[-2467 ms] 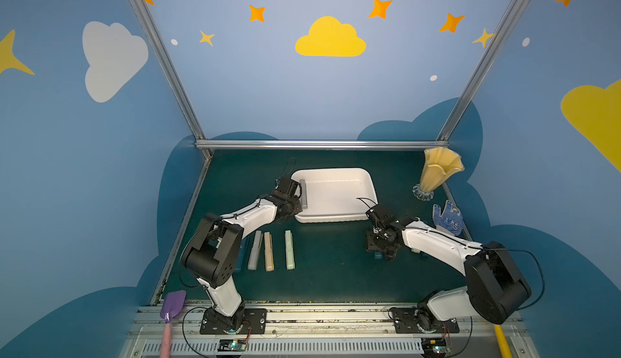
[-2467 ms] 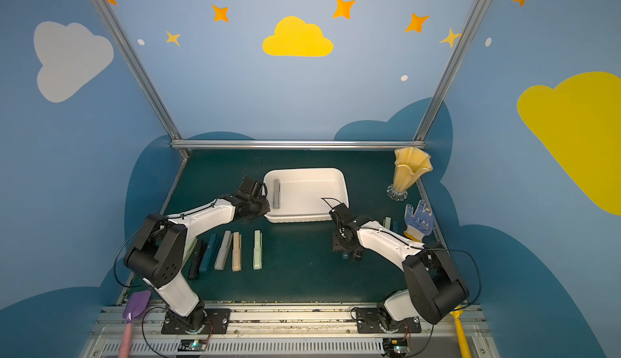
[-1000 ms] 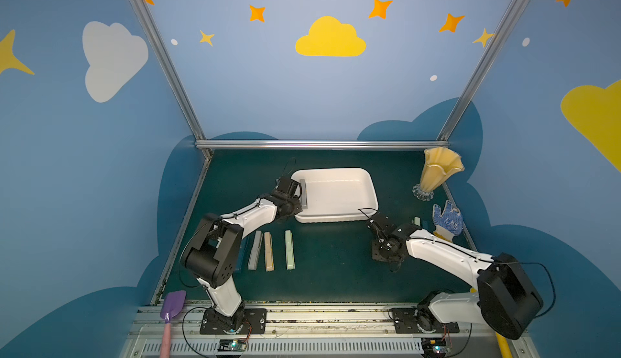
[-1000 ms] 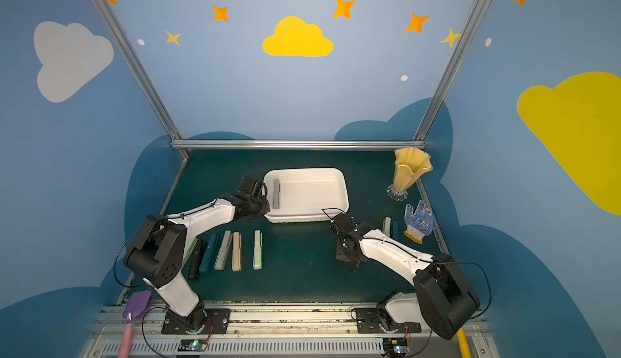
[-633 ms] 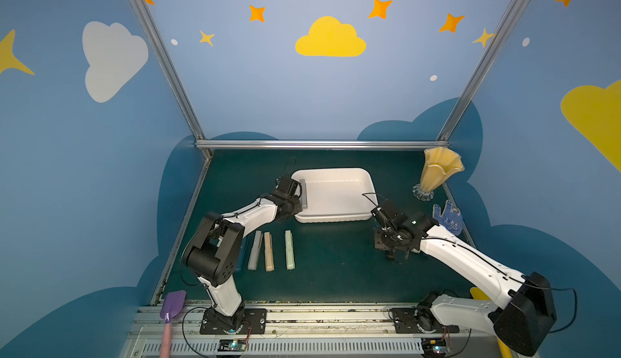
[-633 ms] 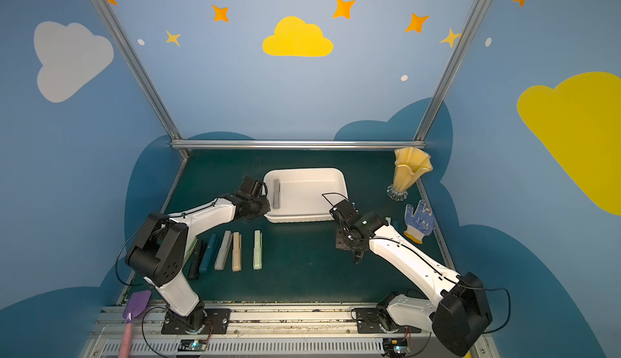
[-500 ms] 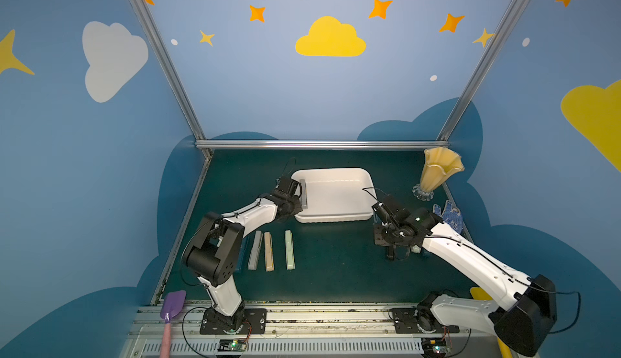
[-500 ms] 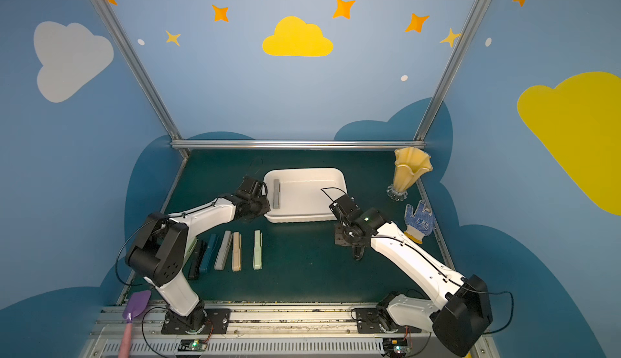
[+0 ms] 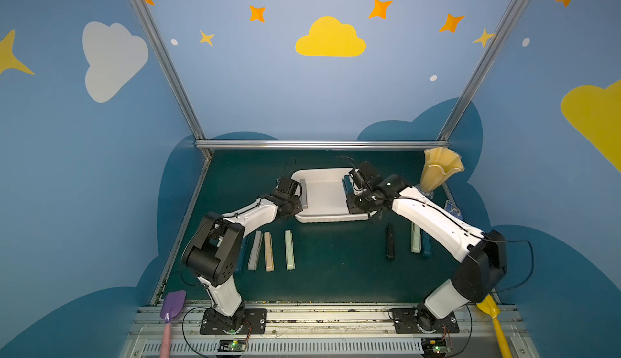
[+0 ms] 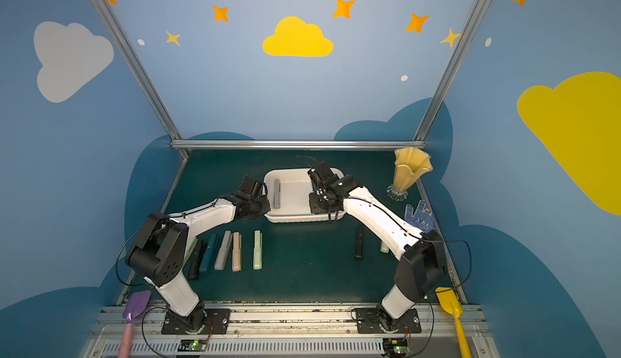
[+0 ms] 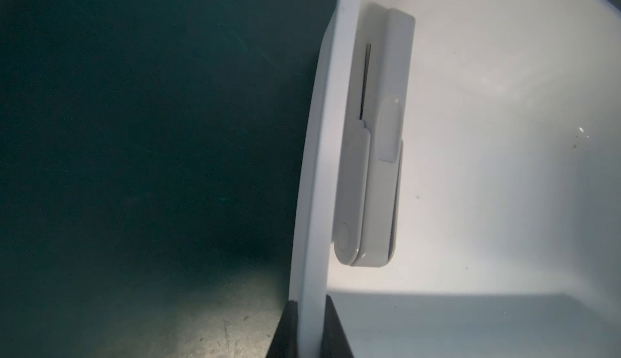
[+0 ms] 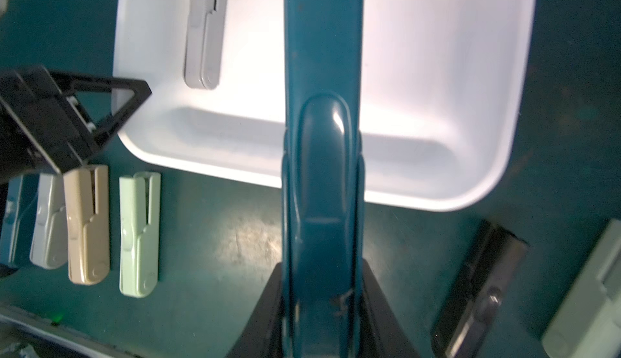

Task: Put the pruning pliers into the storage box
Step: Pick up the pruning pliers from the center of the board, then place the pruning pliers in the storage box.

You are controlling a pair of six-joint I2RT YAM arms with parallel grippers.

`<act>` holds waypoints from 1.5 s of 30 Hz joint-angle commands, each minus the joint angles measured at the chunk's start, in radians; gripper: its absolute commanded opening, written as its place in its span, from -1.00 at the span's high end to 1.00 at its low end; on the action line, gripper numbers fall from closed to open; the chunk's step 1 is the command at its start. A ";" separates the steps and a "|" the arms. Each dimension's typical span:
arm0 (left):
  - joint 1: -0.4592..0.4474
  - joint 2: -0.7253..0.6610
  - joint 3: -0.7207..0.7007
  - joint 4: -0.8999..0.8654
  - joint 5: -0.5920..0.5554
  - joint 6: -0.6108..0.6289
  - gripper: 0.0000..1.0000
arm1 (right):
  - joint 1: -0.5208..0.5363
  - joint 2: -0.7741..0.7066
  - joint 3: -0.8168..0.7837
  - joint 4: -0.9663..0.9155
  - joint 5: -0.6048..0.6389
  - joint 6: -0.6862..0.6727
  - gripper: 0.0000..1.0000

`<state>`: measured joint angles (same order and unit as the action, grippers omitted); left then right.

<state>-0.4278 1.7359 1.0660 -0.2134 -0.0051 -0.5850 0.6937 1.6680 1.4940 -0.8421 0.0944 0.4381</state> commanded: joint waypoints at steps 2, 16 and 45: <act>-0.006 -0.011 -0.026 0.046 0.009 -0.012 0.74 | -0.005 0.141 0.113 0.095 -0.054 -0.022 0.55; -0.008 -0.013 -0.023 0.073 0.005 -0.018 0.74 | -0.013 0.496 0.393 0.155 -0.147 -0.009 0.53; -0.007 -0.035 -0.032 0.083 0.003 -0.018 0.74 | 0.024 0.690 0.496 0.204 -0.135 0.119 0.45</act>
<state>-0.4305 1.7332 1.0374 -0.1555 -0.0055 -0.6056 0.7170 2.3386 1.9488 -0.6594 -0.0605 0.5388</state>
